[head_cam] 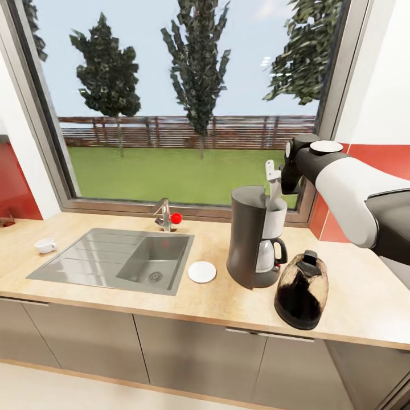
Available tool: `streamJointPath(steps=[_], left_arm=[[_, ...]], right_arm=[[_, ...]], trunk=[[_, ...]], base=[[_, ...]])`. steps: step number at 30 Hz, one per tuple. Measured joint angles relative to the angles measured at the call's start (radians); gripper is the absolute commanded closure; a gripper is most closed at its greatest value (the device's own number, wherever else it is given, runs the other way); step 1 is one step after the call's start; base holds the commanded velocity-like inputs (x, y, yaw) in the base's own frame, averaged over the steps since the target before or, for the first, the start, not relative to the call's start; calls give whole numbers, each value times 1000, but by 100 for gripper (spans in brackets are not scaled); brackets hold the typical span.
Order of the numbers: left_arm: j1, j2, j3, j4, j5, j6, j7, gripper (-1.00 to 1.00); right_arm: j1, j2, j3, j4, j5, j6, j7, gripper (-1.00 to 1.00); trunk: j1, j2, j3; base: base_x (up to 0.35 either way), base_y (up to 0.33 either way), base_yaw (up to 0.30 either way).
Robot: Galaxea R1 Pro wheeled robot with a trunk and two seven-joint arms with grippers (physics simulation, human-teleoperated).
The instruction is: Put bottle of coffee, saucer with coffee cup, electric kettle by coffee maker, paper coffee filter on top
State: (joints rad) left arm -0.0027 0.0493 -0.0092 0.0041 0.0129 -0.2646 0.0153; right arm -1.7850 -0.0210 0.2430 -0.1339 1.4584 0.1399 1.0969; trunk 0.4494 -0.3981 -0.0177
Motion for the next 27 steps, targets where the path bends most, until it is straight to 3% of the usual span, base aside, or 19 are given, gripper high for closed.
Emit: streamJointPath(steps=[27], left_arm=[[0,-2,0,0,2,-1,-1,-100]], right_arm=[[26,0,0,1,-2,-1,-5,100]], trunk=[[0,0,0]], base=[[10,0,0]])
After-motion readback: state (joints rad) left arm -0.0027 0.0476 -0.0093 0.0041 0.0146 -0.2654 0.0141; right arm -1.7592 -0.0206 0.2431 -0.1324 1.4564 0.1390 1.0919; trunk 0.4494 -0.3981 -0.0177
